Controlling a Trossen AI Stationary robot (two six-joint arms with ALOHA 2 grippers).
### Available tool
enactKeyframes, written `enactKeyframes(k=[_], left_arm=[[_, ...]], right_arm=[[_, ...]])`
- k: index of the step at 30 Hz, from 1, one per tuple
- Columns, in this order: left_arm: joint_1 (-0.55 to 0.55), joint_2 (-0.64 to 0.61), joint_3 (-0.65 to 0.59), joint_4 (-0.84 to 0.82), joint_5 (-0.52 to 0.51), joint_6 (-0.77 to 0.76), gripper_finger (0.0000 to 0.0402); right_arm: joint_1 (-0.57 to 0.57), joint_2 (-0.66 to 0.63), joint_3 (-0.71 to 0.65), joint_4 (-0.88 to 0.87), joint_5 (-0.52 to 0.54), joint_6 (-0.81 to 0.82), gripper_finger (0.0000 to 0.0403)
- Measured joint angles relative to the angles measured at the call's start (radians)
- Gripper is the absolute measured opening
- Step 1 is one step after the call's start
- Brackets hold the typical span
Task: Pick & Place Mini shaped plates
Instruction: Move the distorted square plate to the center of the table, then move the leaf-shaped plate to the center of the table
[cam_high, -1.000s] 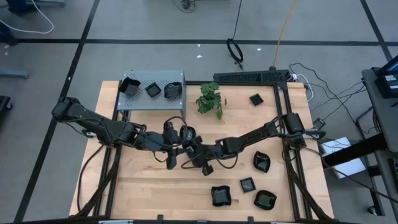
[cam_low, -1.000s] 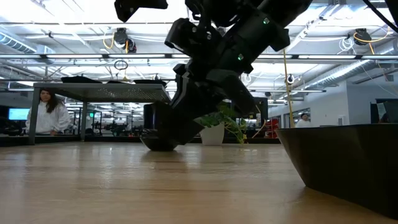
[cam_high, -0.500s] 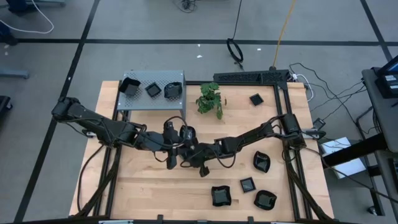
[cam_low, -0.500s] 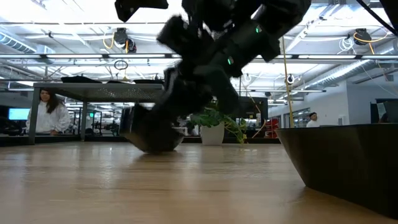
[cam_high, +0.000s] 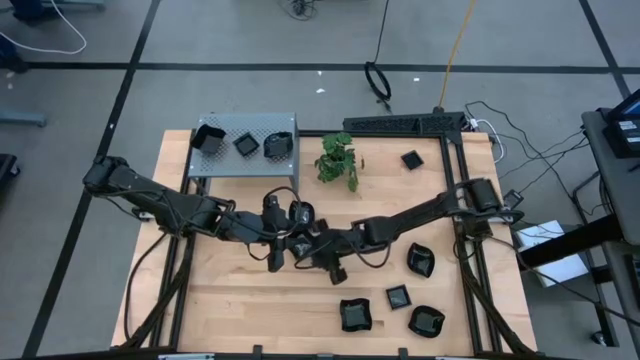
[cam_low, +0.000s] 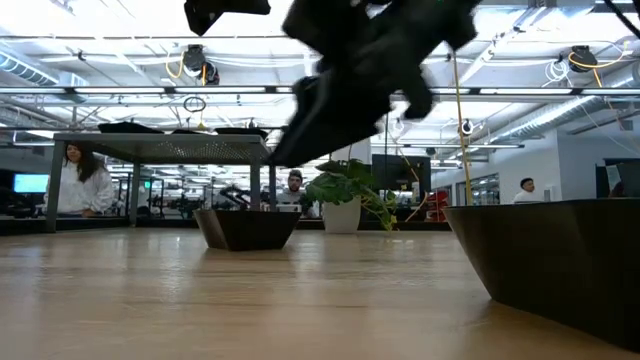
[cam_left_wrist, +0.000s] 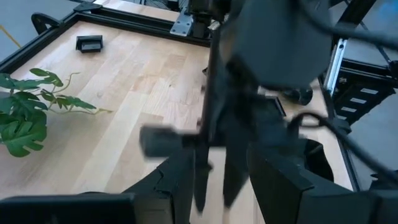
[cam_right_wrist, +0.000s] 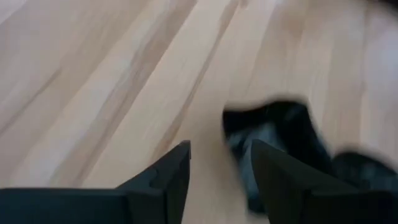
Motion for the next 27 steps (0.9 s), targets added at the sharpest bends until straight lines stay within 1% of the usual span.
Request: enactKeyframes(k=[4,7,9,11,14,20,23,27], left_arm=[[-0.001,0.0,0.0,0.0,0.0,-0.002,0.015],[-0.002,0.0,0.0,-0.004,0.001,0.0,0.015],[-0.002,0.0,0.0,-0.004,0.001,0.001,0.015],[-0.002,0.0,0.0,-0.005,0.001,0.001,0.015],[-0.002,0.0,0.0,-0.01,0.002,0.001,0.015],[-0.002,0.0,0.0,-0.011,0.003,0.009,0.015],[-0.002,0.0,0.0,-0.019,0.003,0.009,0.015],[-0.002,0.0,0.0,-0.03,0.003,0.01,0.015]], right_arm=[[0.008,-0.103,-0.002,-0.259,0.008,0.102,0.0156],[0.028,-0.177,-0.003,-0.446,0.074,0.192,0.0149],[0.051,-0.227,-0.028,-0.56,0.136,0.255,0.0147],[0.071,-0.281,-0.068,-0.627,0.178,0.334,0.0147],[0.093,-0.37,-0.155,-0.675,0.178,0.508,0.0153],[0.14,-0.52,-0.357,-0.672,0.174,0.867,0.0167],[0.163,-0.568,-0.452,-0.673,0.12,1.061,0.0173],[0.187,-0.589,-0.544,-0.672,0.022,1.3,0.0176]])
